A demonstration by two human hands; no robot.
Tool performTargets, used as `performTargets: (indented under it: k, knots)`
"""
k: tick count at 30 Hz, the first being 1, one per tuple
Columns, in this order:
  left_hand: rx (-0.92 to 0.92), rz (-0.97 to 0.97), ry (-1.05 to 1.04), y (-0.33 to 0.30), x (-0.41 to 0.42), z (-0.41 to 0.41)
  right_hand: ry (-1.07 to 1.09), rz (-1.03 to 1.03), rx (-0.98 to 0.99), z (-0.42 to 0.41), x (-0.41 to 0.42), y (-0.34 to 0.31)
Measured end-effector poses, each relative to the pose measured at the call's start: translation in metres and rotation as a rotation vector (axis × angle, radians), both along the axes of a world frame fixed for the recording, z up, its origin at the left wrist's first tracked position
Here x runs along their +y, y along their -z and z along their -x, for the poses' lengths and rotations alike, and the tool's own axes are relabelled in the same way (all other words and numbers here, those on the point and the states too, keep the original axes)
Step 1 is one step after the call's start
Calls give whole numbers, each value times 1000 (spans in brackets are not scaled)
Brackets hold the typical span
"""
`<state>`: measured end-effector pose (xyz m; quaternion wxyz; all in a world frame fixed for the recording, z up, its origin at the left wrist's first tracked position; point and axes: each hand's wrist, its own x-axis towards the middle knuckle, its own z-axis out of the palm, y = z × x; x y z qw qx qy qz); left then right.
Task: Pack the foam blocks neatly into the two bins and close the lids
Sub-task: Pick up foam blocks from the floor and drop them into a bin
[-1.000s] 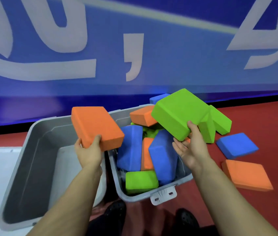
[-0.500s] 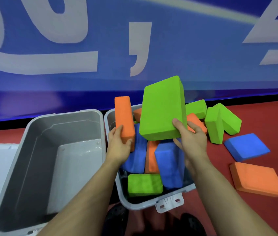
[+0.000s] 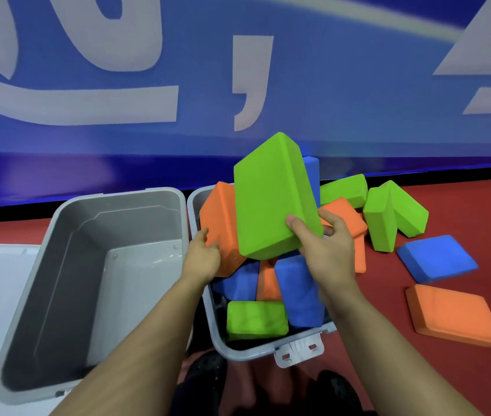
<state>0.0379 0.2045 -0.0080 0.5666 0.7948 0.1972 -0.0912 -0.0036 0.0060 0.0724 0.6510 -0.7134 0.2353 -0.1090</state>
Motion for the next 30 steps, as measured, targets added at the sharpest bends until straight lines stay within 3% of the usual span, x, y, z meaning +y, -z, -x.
performTargets:
  k: [2, 4, 8, 13, 17, 22, 25, 30]
  knots:
    - [-32, 24, -117, -5, 9, 1, -30, -238, 48, -2, 6, -2]
    - [-66, 37, -218, -11, 17, 3, -61, -254, 123, -6, 11, 3]
    - [-110, 129, -263, -24, 25, 12, -141, 244, 258, -10, 17, 24]
    - [-99, 135, 30, -29, 8, 26, -225, 735, 327, -9, 11, 34]
    - [-115, 108, 144, -26, -5, 35, -210, 941, 263, -7, 0, 41]
    - [-114, 101, 109, -27, -6, 36, -261, 786, 195, -8, -9, 32]
    - [-99, 36, 66, -17, -6, 34, -110, 668, 138, -13, -25, 25]
    - [-84, 75, -41, -16, -10, 32, -185, 501, 264, -14, -52, 35]
